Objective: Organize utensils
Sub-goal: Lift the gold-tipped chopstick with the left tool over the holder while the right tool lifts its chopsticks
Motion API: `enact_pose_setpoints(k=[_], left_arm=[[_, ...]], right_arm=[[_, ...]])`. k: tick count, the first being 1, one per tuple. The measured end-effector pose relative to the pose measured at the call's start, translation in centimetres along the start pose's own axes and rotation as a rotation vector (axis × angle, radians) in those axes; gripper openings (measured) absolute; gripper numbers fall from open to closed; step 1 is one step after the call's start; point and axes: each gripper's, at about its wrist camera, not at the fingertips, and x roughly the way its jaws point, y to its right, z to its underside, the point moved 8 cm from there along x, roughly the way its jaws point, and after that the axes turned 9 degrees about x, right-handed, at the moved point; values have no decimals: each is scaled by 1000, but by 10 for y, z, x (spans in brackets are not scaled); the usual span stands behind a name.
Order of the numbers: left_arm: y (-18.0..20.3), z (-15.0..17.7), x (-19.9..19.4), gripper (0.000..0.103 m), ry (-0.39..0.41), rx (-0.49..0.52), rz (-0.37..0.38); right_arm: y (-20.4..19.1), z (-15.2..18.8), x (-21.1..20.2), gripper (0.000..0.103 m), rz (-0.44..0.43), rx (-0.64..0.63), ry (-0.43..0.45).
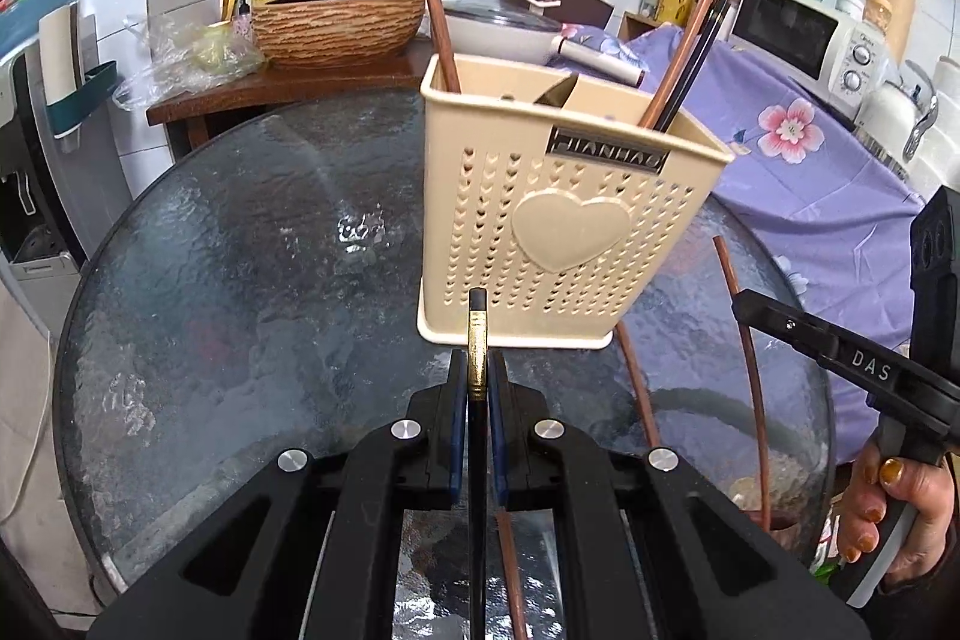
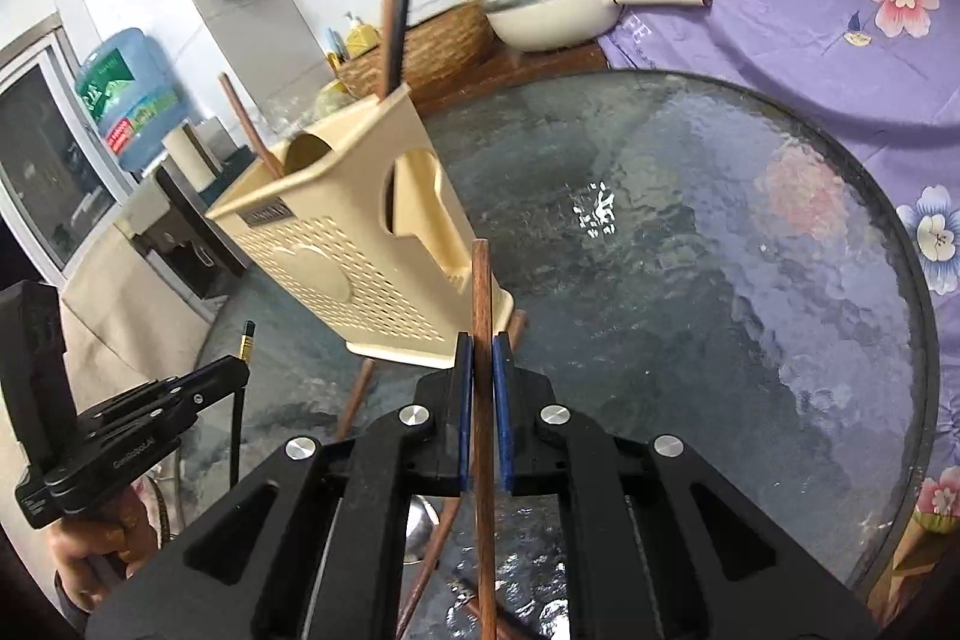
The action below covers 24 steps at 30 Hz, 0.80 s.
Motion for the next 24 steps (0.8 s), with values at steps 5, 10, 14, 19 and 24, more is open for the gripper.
enact_pose_setpoints(k=[5, 10, 14, 19, 24], left_arm=[[1, -9, -22, 7, 48, -6, 14], [3, -18, -48, 7, 103, -1, 27], [7, -22, -65, 7, 136, 11, 34], [12, -27, -85, 7, 177, 28, 37], [14, -36, -100, 7, 210, 38, 38]], right_arm=[[-21, -6, -28, 7, -59, -35, 35], [-43, -10, -59, 7, -112, -91, 73], [-61, -9, -80, 7, -144, -144, 95], [-80, -7, -98, 7, -170, -198, 111], [-92, -8, -107, 7, -178, -232, 123]])
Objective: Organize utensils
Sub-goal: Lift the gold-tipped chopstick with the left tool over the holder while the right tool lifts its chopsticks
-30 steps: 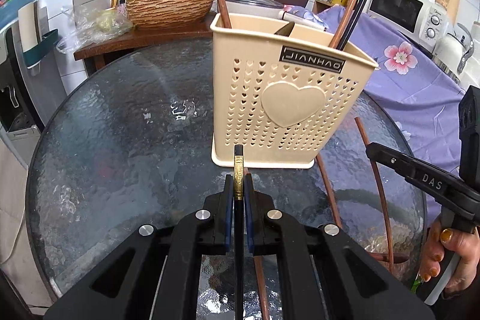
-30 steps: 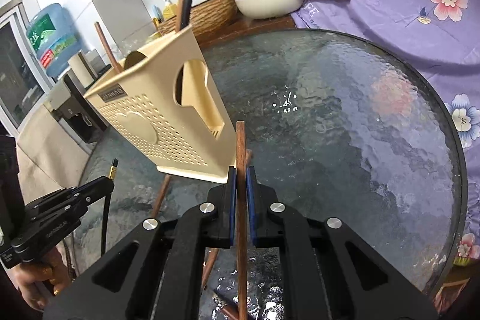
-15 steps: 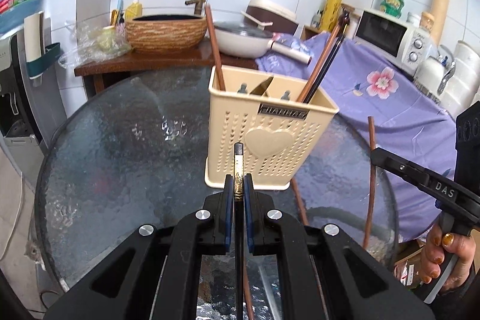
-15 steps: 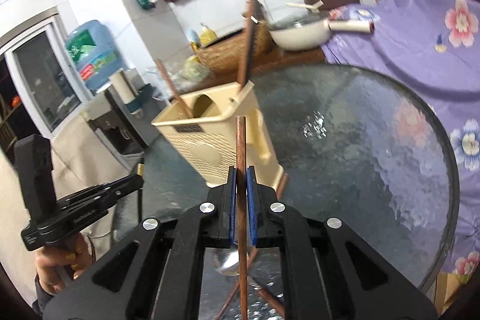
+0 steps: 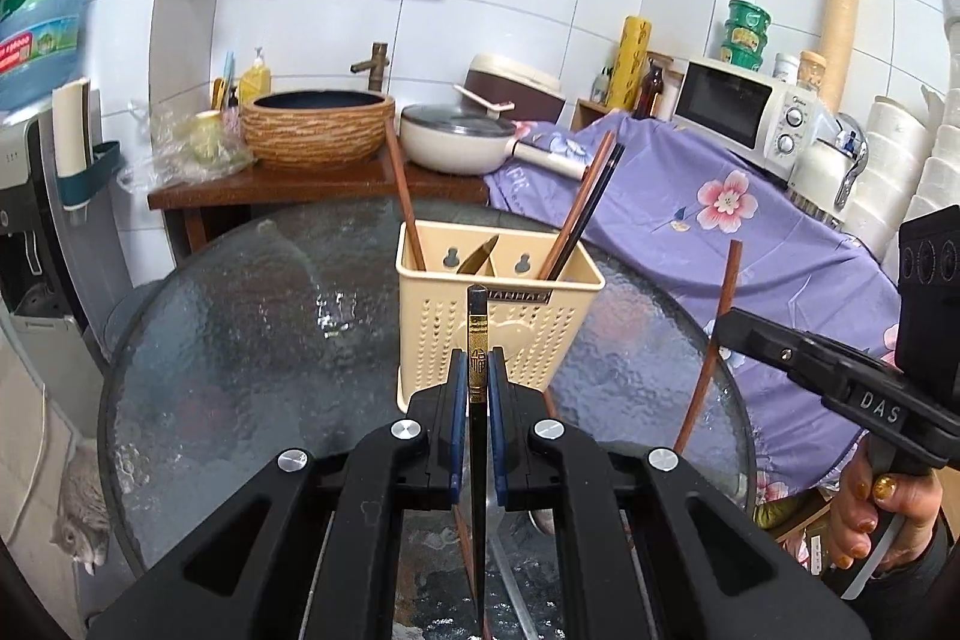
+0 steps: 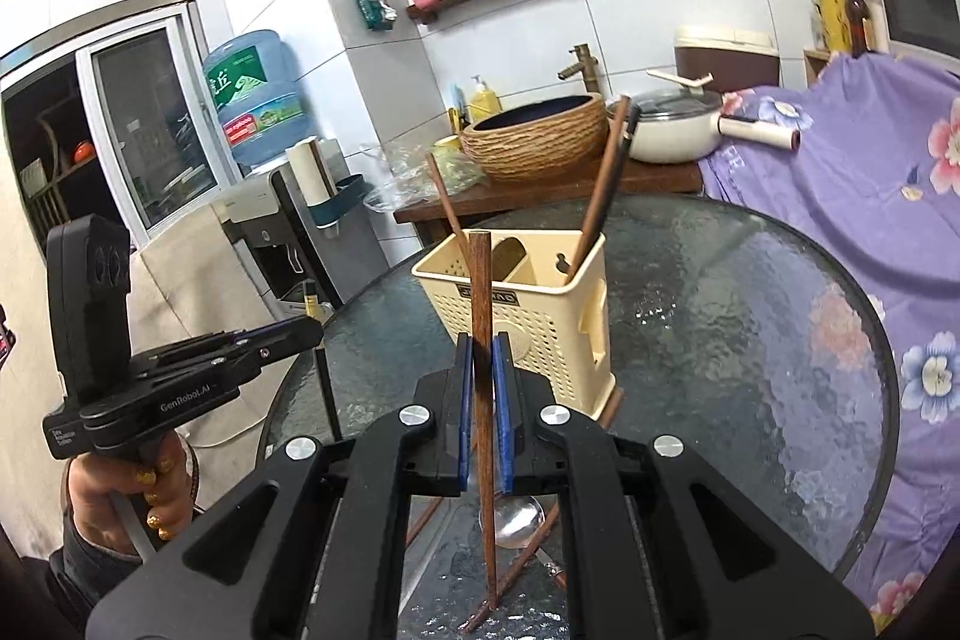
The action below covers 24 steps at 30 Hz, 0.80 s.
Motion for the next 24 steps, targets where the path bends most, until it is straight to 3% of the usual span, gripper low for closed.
enact_pose_setpoints(k=[15, 24], left_arm=[[8, -33, -17, 7, 59, 34, 4], [11, -97, -41, 7, 161, 85, -40]], right_arm=[[-19, -30, -9, 7, -14, -48, 30], [-38, -91, -19, 7, -1, -91, 93]])
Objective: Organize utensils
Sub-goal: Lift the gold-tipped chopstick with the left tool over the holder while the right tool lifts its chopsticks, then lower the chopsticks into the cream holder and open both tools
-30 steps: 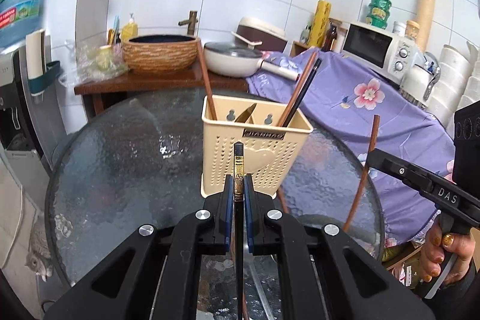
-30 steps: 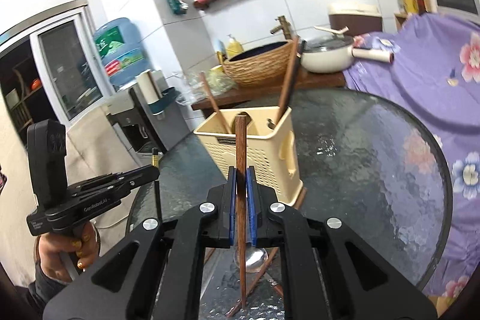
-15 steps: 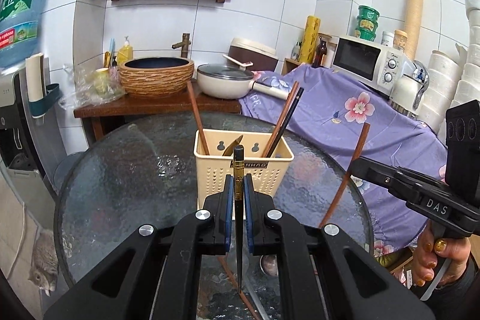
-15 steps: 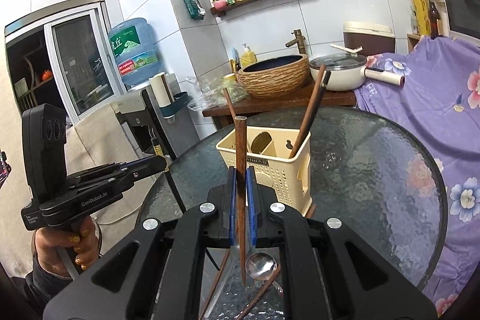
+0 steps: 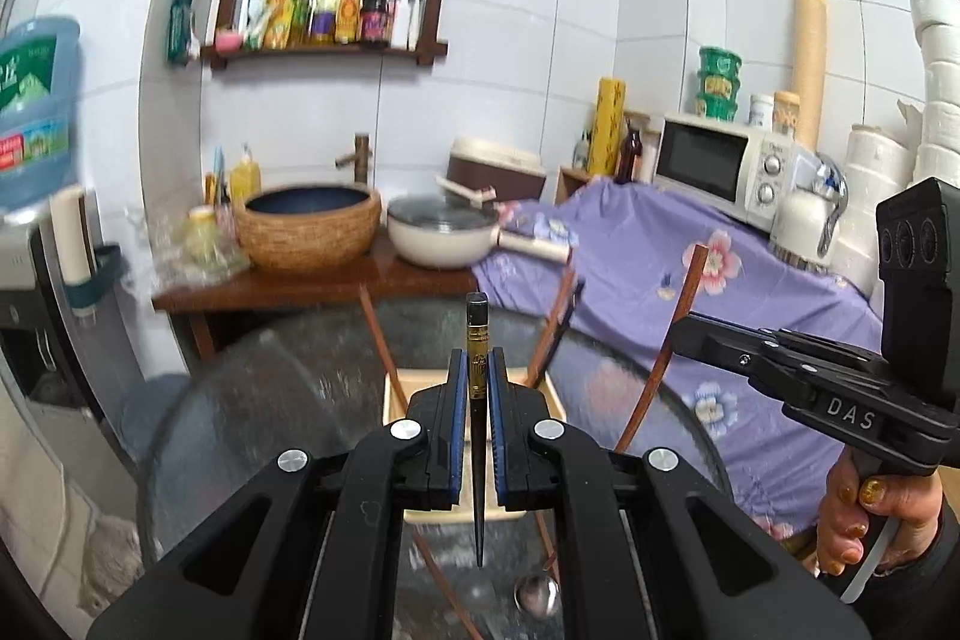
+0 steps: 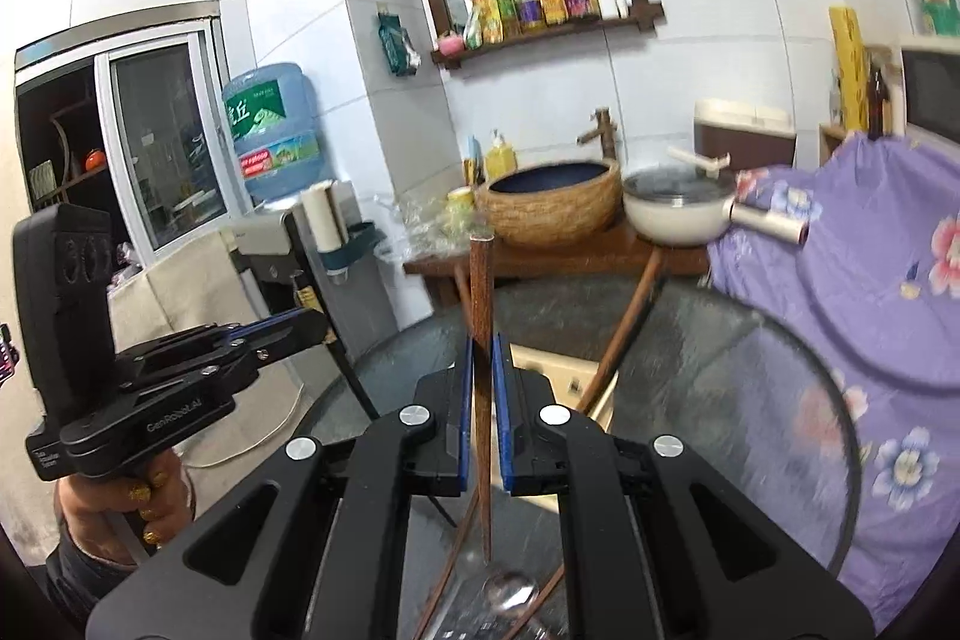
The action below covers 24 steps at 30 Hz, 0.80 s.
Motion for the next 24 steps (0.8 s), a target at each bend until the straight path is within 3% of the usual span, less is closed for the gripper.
enact_pose_setpoints(k=[8, 14, 18, 24], left_arm=[[-23, -67, 6, 7, 65, -36, -64], [-41, -93, 20, 7, 107, -62, -134], [-48, -89, 42, 7, 106, -76, -164], [-54, -50, 77, 7, 47, -115, -160]], right_arm=[[-19, -63, 2, 7, 34, -41, 76], [-22, -91, 18, 7, 106, -89, 135], [-14, -88, 35, 7, 134, -90, 138], [10, -59, 67, 7, 146, -36, 94]])
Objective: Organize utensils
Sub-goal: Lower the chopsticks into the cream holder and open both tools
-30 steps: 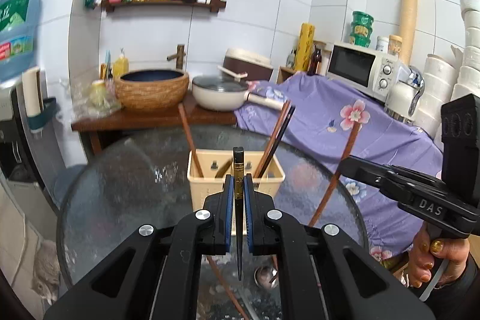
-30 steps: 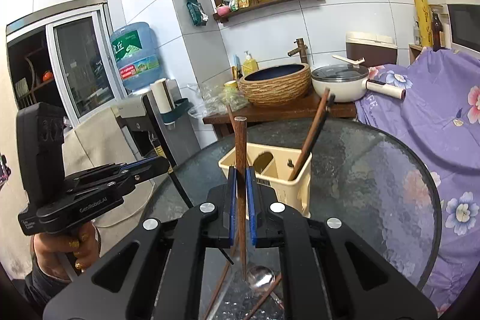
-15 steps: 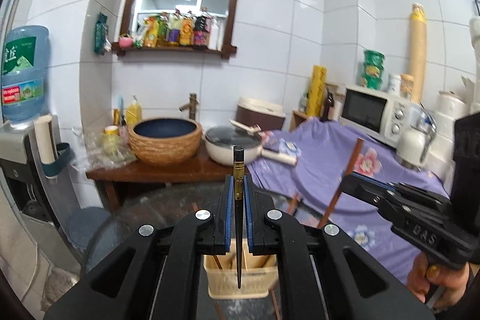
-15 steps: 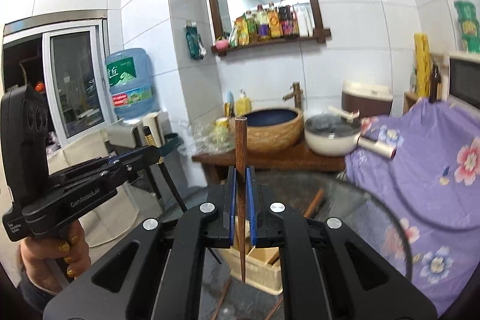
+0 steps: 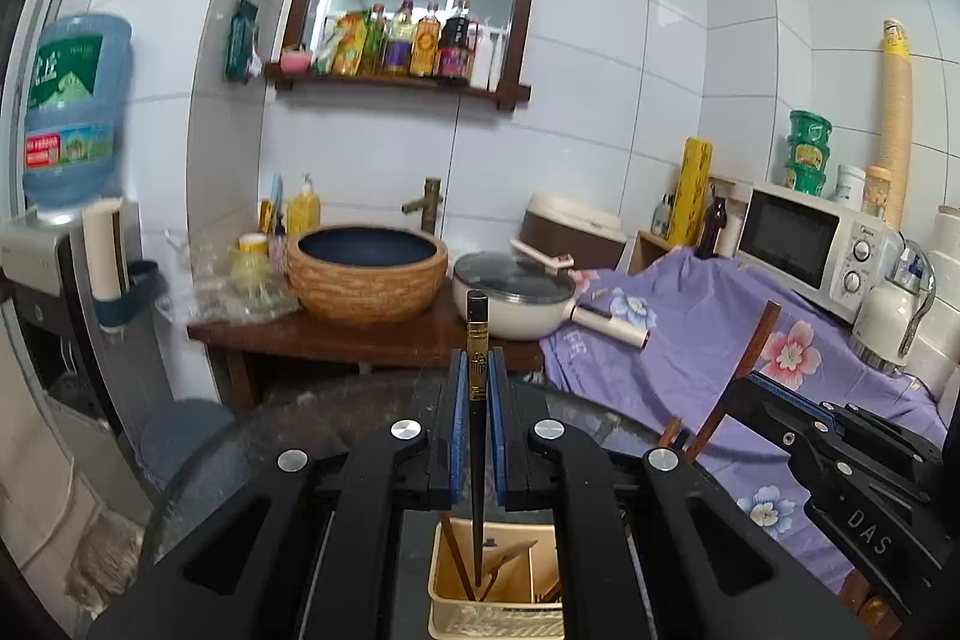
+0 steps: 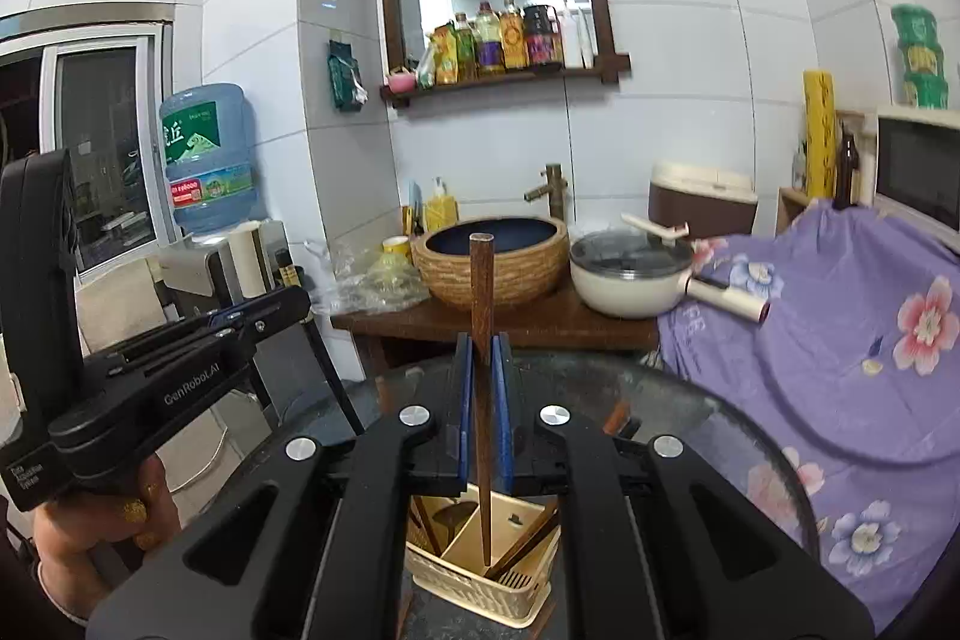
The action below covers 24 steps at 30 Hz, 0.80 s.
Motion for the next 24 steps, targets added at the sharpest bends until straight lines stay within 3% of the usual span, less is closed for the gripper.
enact_pose_setpoints(k=[11, 24], left_arm=[[4, 72, 34, 7, -127, -24, 47], [2, 94, 43, 7, -170, -17, 34]], right_arm=[[28, 52, 33, 7, 22, 71, -92], [45, 68, 39, 8, 61, 94, -107]])
